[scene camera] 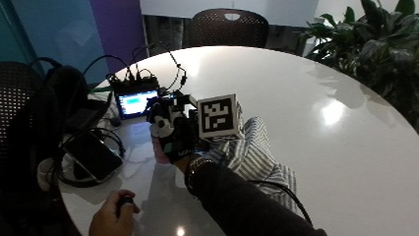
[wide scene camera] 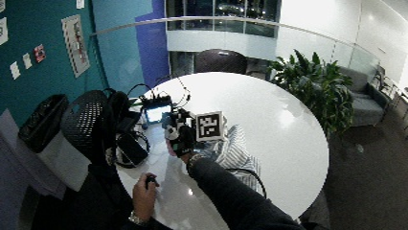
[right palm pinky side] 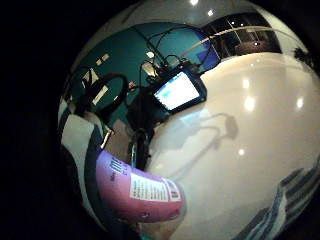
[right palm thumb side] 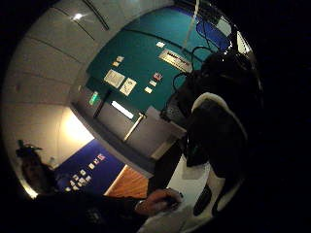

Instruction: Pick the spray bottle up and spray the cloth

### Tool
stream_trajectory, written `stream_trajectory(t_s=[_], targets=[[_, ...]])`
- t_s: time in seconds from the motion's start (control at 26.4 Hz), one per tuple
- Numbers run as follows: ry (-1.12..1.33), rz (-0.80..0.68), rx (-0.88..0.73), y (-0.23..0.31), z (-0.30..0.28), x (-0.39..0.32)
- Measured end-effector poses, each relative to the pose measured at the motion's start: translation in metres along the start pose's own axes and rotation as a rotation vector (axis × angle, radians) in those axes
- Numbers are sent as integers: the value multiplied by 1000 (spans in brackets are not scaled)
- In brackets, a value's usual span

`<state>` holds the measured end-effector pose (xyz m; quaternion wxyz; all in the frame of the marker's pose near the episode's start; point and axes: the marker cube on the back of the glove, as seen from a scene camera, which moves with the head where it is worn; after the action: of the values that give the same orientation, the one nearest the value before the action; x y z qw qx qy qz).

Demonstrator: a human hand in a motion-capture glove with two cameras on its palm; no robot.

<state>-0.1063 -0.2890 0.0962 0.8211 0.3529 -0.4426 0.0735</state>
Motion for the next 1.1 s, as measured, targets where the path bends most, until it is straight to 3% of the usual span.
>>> stream_trajectory(t_s=[0.61,1.1], targets=[[25,-83,25,-19,-13,-14],[52,64,-19,7,-15,6]])
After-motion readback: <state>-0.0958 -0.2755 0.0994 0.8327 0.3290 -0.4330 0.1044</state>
